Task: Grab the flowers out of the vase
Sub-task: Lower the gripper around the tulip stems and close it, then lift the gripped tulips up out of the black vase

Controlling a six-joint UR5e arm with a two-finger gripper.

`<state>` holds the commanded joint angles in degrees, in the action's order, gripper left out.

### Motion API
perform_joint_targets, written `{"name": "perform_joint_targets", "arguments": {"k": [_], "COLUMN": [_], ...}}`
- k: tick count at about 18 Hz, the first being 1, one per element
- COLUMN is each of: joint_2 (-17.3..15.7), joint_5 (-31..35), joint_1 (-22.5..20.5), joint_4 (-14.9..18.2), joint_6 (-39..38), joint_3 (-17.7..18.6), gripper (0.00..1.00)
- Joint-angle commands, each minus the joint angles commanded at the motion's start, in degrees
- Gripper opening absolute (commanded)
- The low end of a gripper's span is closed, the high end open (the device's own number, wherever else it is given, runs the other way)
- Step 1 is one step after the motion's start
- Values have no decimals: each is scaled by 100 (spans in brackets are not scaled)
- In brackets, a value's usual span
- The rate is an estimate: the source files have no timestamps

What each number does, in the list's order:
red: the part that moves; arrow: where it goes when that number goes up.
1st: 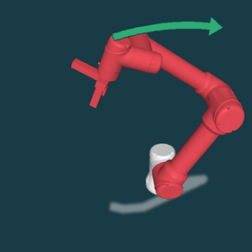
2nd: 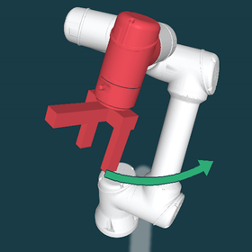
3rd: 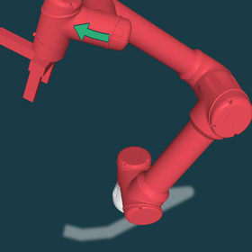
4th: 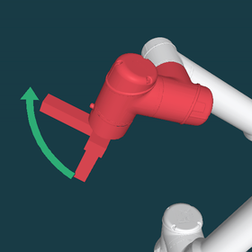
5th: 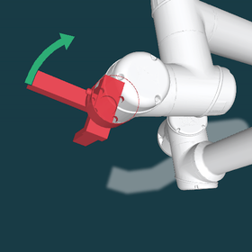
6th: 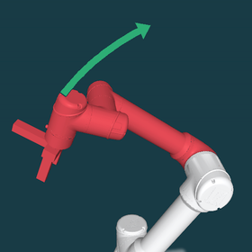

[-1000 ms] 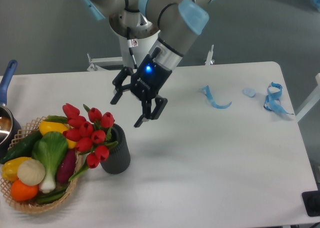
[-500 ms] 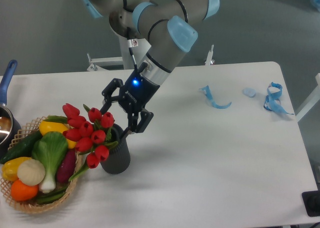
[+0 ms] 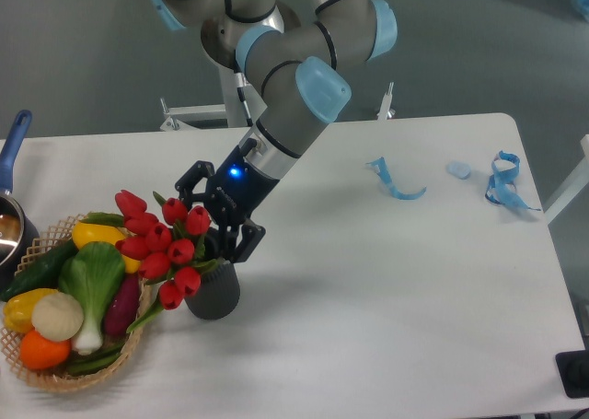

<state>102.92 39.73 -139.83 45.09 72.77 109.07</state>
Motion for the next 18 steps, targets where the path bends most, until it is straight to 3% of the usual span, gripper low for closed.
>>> {"name": "perform_joint_targets", "arguments": {"k": [6, 12, 18], "joint_2": [0, -9, -35], "joint_5": [0, -9, -61], "joint_1": [0, -18, -70], "joint_4": [0, 0, 9], "joint_6": [9, -9, -17], "joint_3": [-9, -26, -44], "gripper": [56, 41, 37]}}
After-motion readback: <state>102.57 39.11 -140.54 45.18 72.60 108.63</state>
